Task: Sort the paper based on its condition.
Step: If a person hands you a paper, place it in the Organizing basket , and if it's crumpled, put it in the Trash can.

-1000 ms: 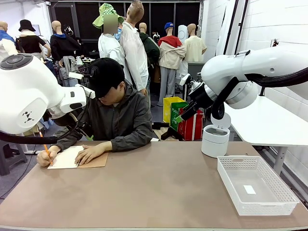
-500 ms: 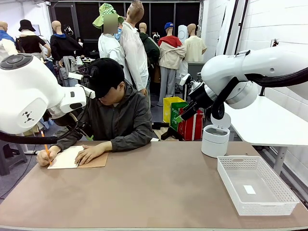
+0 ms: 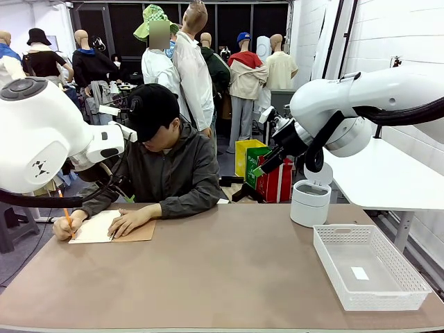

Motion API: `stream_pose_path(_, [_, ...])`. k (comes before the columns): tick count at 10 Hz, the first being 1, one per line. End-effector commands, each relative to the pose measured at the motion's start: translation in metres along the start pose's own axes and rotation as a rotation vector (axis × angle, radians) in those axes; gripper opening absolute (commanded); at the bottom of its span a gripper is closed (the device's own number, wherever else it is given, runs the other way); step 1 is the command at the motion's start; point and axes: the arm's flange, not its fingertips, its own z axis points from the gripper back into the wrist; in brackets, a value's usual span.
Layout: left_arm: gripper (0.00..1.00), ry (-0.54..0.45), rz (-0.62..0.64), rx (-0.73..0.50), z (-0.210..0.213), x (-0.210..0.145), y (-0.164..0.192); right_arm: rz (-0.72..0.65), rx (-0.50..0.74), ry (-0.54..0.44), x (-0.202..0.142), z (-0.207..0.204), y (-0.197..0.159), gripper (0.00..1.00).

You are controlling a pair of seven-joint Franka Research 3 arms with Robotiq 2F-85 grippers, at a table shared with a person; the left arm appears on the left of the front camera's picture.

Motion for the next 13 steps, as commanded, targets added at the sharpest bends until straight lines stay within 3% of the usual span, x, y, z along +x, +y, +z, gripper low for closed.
stream_pose_path(1, [1.0, 0.003, -0.012, 0.002, 0.0004, -0.0003, 0.0011, -0.007, 0.001, -0.002, 0.0012, 0.0001, -0.0004, 1.0])
stream_pose_path(13, [1.0, 0.003, -0.012, 0.002, 0.0004, -0.0003, 0.0011, -0.007, 0.001, -0.002, 0.0012, 0.0001, -0.0004, 1.0])
